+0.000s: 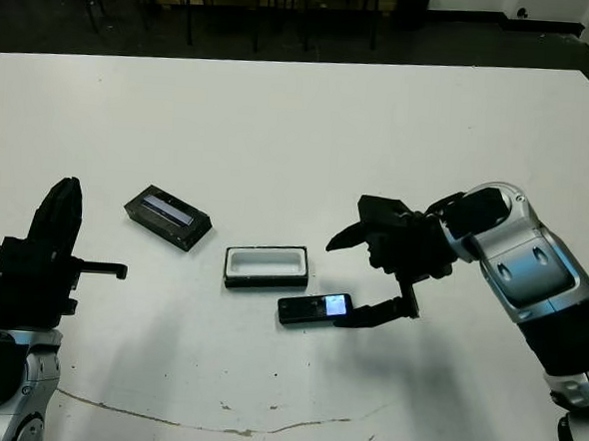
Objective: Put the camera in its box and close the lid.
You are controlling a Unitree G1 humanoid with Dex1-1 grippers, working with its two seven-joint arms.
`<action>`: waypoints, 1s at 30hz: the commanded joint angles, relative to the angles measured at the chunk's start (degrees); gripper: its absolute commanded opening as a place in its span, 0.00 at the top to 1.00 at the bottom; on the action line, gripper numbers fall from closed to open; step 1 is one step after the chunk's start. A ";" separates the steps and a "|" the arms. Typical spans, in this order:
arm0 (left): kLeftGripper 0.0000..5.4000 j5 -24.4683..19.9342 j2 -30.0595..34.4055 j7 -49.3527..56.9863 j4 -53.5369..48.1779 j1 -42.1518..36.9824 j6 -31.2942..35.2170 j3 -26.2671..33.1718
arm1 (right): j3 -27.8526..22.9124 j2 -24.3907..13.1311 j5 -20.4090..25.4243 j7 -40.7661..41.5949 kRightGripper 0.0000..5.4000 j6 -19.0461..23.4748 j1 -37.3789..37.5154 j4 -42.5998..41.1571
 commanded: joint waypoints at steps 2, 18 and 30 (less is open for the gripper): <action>1.00 0.42 0.48 0.01 0.88 1.45 1.09 0.21 | -0.81 -0.61 -0.58 -2.07 0.00 -0.48 3.49 -1.10; 1.00 0.04 0.76 -0.66 0.95 1.53 0.82 0.71 | -1.09 0.56 -3.76 -11.65 0.02 1.42 12.12 -3.36; 1.00 -0.28 0.83 -0.97 0.49 1.13 1.66 0.77 | -4.09 2.13 -2.53 -17.17 0.38 -3.95 18.82 -3.07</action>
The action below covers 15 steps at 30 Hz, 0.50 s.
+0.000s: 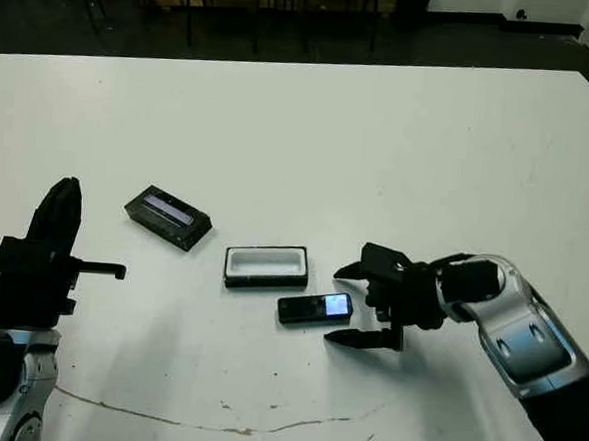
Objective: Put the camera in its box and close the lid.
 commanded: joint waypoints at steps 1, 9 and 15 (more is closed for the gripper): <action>1.00 0.22 0.62 -0.08 0.26 1.46 1.34 0.14 | 1.16 0.09 -0.88 -0.05 0.41 0.37 1.47 2.38; 1.00 0.44 0.81 -0.15 -1.15 2.10 2.20 0.03 | 5.63 -4.41 -4.16 5.39 0.67 3.73 -3.49 -1.35; 1.00 0.62 0.93 -0.01 -1.23 1.58 3.01 0.29 | 8.73 -8.25 -6.62 12.27 0.86 3.78 -9.18 -4.95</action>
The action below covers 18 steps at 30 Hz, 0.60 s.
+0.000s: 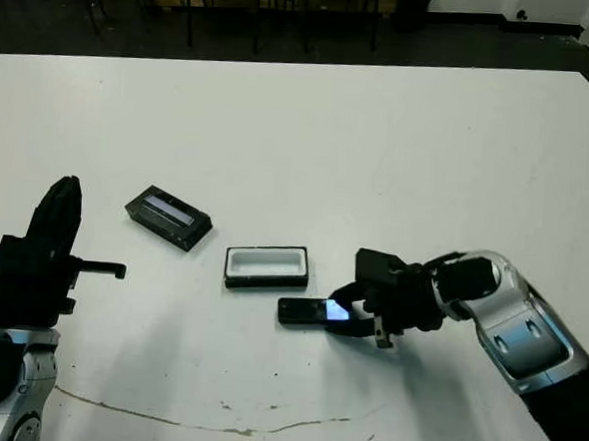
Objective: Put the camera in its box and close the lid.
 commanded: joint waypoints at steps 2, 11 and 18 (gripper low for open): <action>1.00 0.29 0.77 0.13 0.14 0.89 2.18 0.45 | 1.43 -2.61 -0.77 4.73 0.90 1.56 -2.73 -1.80; 1.00 0.14 0.95 -0.24 0.59 0.22 1.95 0.71 | -3.18 0.61 1.30 0.17 0.90 1.68 -0.71 3.96; 1.00 0.40 0.74 -0.34 1.19 0.32 1.01 0.11 | -15.43 6.09 13.33 -5.12 0.90 10.79 -2.47 6.35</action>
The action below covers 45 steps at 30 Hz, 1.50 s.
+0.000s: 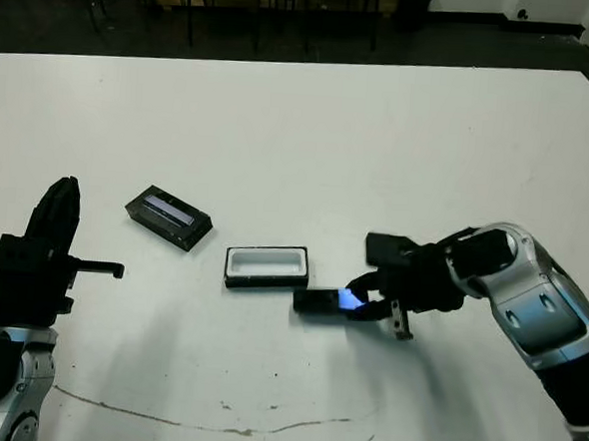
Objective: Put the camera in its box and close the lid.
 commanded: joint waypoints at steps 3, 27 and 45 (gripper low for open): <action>1.00 0.37 0.36 -0.23 0.74 1.16 0.34 -0.78 | -4.91 4.52 5.42 -2.41 0.90 0.30 -4.28 3.49; 1.00 2.11 -1.04 1.32 0.85 3.72 -1.30 -3.71 | 12.27 10.26 -7.86 6.74 0.90 -8.48 -25.70 17.33; 1.00 2.86 -1.71 2.34 0.57 3.88 -0.94 -4.56 | 19.82 14.13 -15.57 8.38 0.90 -6.43 -24.43 15.37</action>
